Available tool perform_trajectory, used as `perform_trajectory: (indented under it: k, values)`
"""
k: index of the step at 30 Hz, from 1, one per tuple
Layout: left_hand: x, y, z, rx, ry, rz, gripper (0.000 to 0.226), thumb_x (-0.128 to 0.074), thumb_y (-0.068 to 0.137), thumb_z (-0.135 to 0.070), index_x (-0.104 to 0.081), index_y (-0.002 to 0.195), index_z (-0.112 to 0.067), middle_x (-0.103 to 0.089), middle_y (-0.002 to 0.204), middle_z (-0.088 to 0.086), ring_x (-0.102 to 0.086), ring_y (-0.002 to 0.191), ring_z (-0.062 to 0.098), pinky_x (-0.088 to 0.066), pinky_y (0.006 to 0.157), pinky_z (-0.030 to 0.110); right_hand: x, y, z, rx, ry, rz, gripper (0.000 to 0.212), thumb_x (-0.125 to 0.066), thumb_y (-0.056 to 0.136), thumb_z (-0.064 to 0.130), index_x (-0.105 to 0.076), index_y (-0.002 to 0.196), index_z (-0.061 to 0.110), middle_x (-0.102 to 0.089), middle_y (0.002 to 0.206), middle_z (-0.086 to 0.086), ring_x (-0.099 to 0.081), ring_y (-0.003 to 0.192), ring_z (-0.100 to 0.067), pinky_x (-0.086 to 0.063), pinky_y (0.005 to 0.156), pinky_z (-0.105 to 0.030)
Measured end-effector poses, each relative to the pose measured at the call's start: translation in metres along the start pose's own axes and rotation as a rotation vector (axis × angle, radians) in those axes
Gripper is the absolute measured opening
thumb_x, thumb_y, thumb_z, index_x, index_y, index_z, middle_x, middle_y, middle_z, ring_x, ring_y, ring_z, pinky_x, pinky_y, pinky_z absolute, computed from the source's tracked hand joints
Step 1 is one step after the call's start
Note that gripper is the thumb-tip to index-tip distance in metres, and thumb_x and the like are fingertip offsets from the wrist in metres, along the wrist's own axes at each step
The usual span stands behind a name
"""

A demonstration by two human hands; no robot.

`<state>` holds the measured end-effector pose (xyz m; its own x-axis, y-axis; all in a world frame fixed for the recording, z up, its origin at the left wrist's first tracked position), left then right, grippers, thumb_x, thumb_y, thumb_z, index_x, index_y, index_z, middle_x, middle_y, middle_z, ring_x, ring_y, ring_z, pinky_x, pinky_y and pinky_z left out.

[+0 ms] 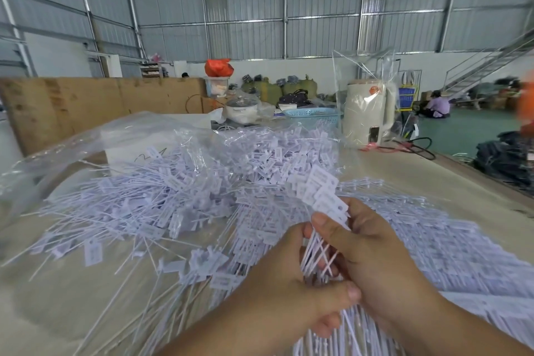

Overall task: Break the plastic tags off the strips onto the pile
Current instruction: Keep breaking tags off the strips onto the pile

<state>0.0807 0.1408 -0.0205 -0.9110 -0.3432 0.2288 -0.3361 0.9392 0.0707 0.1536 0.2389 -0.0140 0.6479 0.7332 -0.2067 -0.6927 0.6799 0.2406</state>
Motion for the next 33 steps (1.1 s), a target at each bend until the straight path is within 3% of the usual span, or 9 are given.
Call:
perform_trajectory:
  k: [7,9,12,16,21,25,27,30,33]
  values:
    - [0.012,0.001,0.001,0.063,0.132,-0.018,0.044,-0.047,0.085,-0.013,-0.047,0.118,-0.043,-0.073,0.073,0.005,-0.058,0.045,0.016,-0.046,0.046,0.023,-0.005,-0.003,0.002,0.059,-0.126,0.008,0.036,-0.07,0.077,0.03,-0.061,0.108,0.013,-0.071,0.089,-0.017,-0.068,0.086,-0.038,-0.055,0.081,-0.056]
    - [0.02,-0.001,-0.001,0.069,0.125,-0.033,0.039,-0.044,0.088,-0.015,-0.051,0.113,-0.043,-0.07,0.066,0.005,-0.055,0.041,0.015,-0.043,0.042,0.021,-0.008,-0.005,0.003,0.038,-0.106,0.059,0.049,-0.07,0.069,0.038,-0.059,0.11,0.012,-0.07,0.084,-0.014,-0.07,0.084,-0.033,-0.058,0.079,-0.05]
    - [0.036,-0.003,-0.007,0.055,0.028,-0.126,0.033,-0.043,0.091,-0.001,-0.06,0.11,-0.021,-0.066,0.06,0.011,-0.053,0.038,0.021,-0.041,0.04,0.022,-0.008,-0.006,0.001,-0.029,-0.126,0.093,0.056,-0.069,0.063,0.045,-0.054,0.112,0.023,-0.069,0.08,-0.004,-0.067,0.076,-0.018,-0.058,0.074,-0.037]
    - [0.064,-0.01,-0.022,-0.003,-0.09,-0.328,0.03,-0.048,0.089,0.0,-0.064,0.105,-0.019,-0.067,0.061,0.016,-0.057,0.044,0.023,-0.051,0.05,0.033,-0.001,-0.009,0.0,0.055,-0.725,0.271,0.021,-0.069,0.086,0.039,-0.056,0.102,0.032,-0.064,0.091,0.007,-0.062,0.082,-0.011,-0.051,0.079,-0.034]
    - [0.083,-0.014,-0.034,-0.088,-0.237,-0.492,0.025,-0.047,0.089,0.002,-0.067,0.102,-0.004,-0.061,0.054,0.012,-0.056,0.046,0.022,-0.054,0.061,0.043,-0.007,-0.013,-0.004,0.211,-1.17,0.501,0.014,-0.062,0.087,0.041,-0.05,0.09,0.036,-0.05,0.088,0.02,-0.05,0.08,0.007,-0.04,0.067,-0.014]
    - [0.105,-0.02,-0.035,-0.11,-0.243,-0.608,0.024,-0.045,0.091,-0.004,-0.067,0.099,-0.003,-0.051,0.049,0.003,-0.048,0.04,0.013,-0.048,0.041,0.03,-0.009,-0.013,-0.009,0.238,-1.282,0.566,0.012,-0.062,0.09,0.037,-0.051,0.095,0.037,-0.046,0.088,0.021,-0.046,0.079,0.008,-0.036,0.067,-0.014]
    - [0.12,-0.02,-0.034,-0.093,-0.184,-0.661,0.021,-0.045,0.088,-0.004,-0.067,0.089,-0.004,-0.053,0.054,0.0,-0.046,0.039,0.012,-0.042,0.038,0.028,-0.009,-0.012,-0.008,0.241,-1.284,0.564,0.014,-0.062,0.09,0.034,-0.049,0.09,0.038,-0.047,0.086,0.021,-0.047,0.077,0.008,-0.037,0.065,-0.015]
    - [0.133,-0.016,-0.024,0.052,0.209,-0.716,0.019,-0.05,0.08,-0.001,-0.059,0.065,-0.007,-0.067,0.066,-0.004,-0.051,0.043,0.016,-0.041,0.042,0.027,-0.01,-0.012,-0.008,0.242,-1.272,0.565,0.019,-0.06,0.092,0.029,-0.046,0.088,0.041,-0.045,0.086,0.021,-0.045,0.077,0.009,-0.036,0.065,-0.013]
    - [0.123,-0.012,-0.006,0.207,0.507,-0.488,0.014,-0.052,0.086,-0.013,-0.053,0.074,-0.018,-0.068,0.061,-0.005,-0.048,0.039,0.008,-0.038,0.043,0.022,-0.012,-0.013,-0.007,0.326,-1.311,0.579,0.016,-0.055,0.095,0.024,-0.051,0.103,0.037,-0.041,0.091,0.021,-0.033,0.082,0.006,-0.032,0.072,-0.014]
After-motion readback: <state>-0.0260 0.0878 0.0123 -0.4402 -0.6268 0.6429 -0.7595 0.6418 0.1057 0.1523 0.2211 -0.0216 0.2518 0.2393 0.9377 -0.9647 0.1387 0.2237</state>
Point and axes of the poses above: each hand's wrist, its own y-axis towards the middle knuckle, its own x-axis out of the back of the hand, z = x × y, the point moved 3 cm from there along y, towards the middle knuckle
